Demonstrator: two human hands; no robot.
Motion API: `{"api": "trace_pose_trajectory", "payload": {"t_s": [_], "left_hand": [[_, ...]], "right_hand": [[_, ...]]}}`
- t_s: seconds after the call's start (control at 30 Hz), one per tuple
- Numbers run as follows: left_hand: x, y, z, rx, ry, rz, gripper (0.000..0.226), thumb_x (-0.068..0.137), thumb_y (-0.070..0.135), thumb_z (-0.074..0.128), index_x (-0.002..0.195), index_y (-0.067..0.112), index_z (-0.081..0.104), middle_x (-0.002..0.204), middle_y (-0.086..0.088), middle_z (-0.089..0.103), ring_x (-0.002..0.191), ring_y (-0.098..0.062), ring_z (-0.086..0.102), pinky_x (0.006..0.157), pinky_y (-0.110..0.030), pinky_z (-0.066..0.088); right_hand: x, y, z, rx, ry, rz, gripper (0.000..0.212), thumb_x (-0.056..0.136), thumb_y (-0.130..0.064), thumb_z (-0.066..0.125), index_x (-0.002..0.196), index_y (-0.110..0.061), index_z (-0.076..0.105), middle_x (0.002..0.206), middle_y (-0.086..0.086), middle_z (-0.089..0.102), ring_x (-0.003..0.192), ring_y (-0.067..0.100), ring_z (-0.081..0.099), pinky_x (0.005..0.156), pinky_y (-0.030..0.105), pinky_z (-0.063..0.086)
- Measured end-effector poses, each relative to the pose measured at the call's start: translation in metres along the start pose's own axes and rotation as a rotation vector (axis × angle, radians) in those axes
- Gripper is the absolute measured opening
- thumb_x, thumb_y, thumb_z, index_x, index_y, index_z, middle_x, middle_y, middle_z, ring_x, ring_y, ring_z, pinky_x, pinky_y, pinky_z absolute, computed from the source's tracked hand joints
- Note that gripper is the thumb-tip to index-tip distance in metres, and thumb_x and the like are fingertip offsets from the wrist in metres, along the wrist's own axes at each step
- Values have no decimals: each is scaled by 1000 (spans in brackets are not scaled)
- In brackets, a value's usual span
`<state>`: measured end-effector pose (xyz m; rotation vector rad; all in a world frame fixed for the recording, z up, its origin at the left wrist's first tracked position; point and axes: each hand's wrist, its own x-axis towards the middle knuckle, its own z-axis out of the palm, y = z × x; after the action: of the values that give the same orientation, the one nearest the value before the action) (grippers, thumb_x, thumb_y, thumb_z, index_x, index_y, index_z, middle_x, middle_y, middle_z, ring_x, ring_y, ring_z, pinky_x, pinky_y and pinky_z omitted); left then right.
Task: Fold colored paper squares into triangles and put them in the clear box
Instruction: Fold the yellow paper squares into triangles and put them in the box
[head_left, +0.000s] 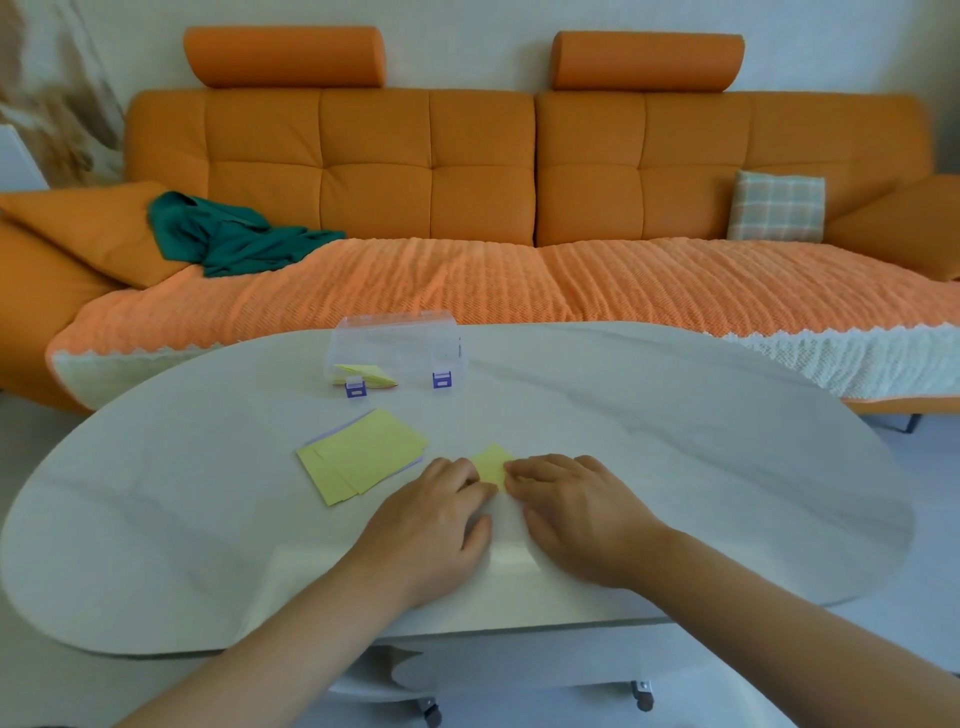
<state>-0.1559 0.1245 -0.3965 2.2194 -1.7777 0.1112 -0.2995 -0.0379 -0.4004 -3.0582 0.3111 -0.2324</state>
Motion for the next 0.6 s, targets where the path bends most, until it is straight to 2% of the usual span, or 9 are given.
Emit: {"api": "trace_pose_trajectory", "payload": {"t_s": [0.27,0.43,0.6], "left_hand": [[-12,-10,-10,66,35,-118,30,91,24,42,90,10,69,97,0,56,98,-19,52,82,-36,48],[-14,-12,-10,120,22,-202,28,92,26,42,92,13,67,102,1,56,103,-16,50,87,-32,46],[-20,-12,-12,122,41,-252,32,84,28,39,78,10,65,92,-2,57,96,-21,53,77,-35,50]], "right_hand": [[2,-1,1,0,-16,37,42,103,-36,33,141,-30,53,154,-11,42,137,17,43,99,37,40],[2,-2,0,2,-14,44,41,104,-37,34,138,-30,55,153,-8,45,136,19,45,98,38,41],[0,-2,1,17,-30,56,43,104,-39,32,142,-33,51,156,-12,39,141,14,38,103,34,34]]}}
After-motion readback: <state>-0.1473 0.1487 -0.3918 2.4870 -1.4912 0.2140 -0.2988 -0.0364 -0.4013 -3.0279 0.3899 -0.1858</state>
